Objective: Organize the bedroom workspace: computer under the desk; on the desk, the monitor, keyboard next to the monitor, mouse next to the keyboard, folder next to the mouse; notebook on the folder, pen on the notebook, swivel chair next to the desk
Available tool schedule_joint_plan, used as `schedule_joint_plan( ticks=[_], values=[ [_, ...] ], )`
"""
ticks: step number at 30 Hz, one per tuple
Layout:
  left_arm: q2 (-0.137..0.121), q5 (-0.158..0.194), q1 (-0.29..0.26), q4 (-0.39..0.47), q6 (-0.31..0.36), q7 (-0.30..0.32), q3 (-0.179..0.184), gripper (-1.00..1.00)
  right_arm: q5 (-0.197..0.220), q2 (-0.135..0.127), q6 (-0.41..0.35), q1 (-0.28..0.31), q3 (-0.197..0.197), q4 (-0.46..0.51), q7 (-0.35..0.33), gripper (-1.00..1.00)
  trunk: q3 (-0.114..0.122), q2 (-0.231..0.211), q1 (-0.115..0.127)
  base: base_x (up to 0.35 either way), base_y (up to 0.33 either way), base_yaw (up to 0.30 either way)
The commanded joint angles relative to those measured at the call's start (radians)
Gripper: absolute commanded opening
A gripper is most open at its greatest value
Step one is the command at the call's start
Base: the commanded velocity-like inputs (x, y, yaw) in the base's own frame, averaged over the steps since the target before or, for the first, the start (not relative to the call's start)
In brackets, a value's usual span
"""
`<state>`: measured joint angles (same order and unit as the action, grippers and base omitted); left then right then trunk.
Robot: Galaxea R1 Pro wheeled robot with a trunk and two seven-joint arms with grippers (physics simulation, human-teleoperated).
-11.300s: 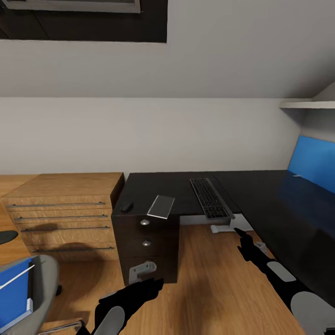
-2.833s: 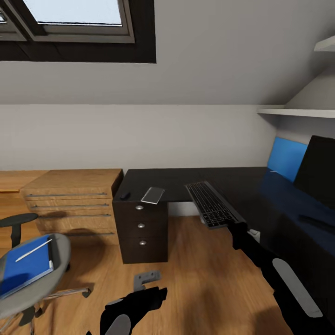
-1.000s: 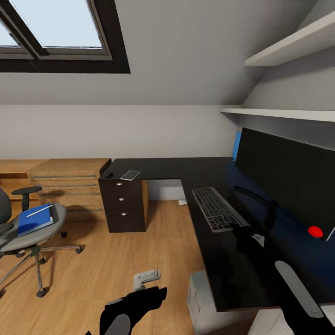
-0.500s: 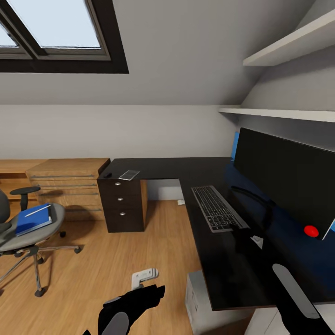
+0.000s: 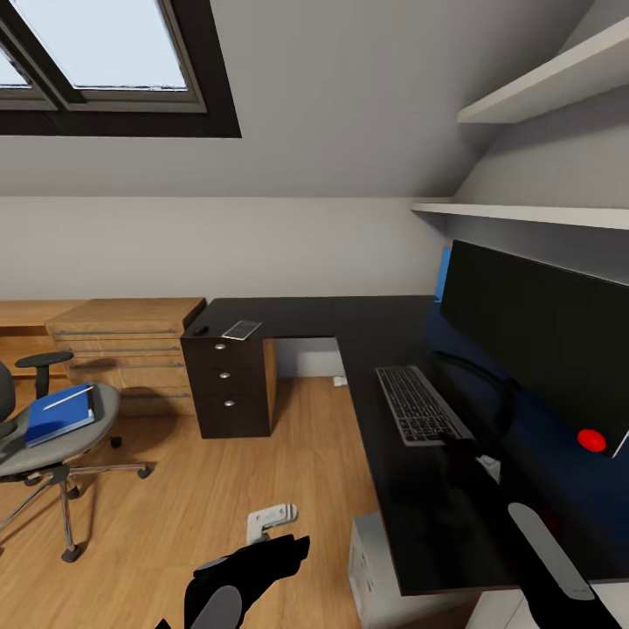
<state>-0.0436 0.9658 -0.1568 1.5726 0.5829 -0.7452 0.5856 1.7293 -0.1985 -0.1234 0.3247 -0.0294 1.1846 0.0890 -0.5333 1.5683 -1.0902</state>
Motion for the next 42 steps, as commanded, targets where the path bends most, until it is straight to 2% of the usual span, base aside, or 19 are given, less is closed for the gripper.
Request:
schedule_joint_plan(
  ticks=[1,3,7,10,20,25,28,42],
  values=[
    [-0.001,0.008,-0.001,0.001,0.000,-0.010,0.002,1.00,0.010,0.000,0.013,0.000,-0.002,0.001,0.003,-1.00,-0.001,0.001,0.000,0.000,0.000,0.000],
    [-0.001,0.008,-0.001,0.001,0.000,-0.010,0.002,1.00,0.009,0.003,0.037,0.001,-0.004,-0.005,0.004,-1.00,-0.001,0.001,0.000,0.000,0.000,0.000],
    [-0.001,0.008,-0.001,0.001,0.000,-0.010,0.002,1.00,0.005,0.035,0.062,0.006,-0.006,-0.055,0.005,-1.00,-0.001,0.001,0.000,0.000,0.000,0.000],
    [-0.001,0.008,-0.001,0.001,0.000,-0.010,0.002,1.00,0.004,0.040,0.063,0.007,-0.006,-0.064,0.005,-1.00,-0.001,0.001,0.000,0.000,0.000,0.000],
    [-0.001,0.007,-0.001,0.001,0.000,-0.010,0.003,1.00,0.002,0.040,0.064,0.007,-0.007,-0.066,0.006,-1.00,-0.001,0.001,0.000,0.108,0.000,0.000],
    [-0.001,0.007,-0.001,0.001,0.000,-0.010,0.003,1.00,-0.070,0.040,0.064,0.008,-0.006,-0.066,0.007,-1.00,-0.001,0.001,0.000,0.233,0.000,0.000],
    [-0.001,0.008,-0.001,0.001,0.000,-0.011,0.002,1.00,-0.086,0.040,0.064,0.008,-0.006,-0.066,0.008,-1.00,-0.001,0.001,0.000,0.061,0.000,0.000],
    [-0.001,0.008,-0.001,0.001,0.000,-0.011,0.003,1.00,-0.091,0.042,0.065,0.008,-0.006,-0.068,0.008,-1.00,-0.001,0.001,0.000,0.092,-0.027,0.000]
  ],
)
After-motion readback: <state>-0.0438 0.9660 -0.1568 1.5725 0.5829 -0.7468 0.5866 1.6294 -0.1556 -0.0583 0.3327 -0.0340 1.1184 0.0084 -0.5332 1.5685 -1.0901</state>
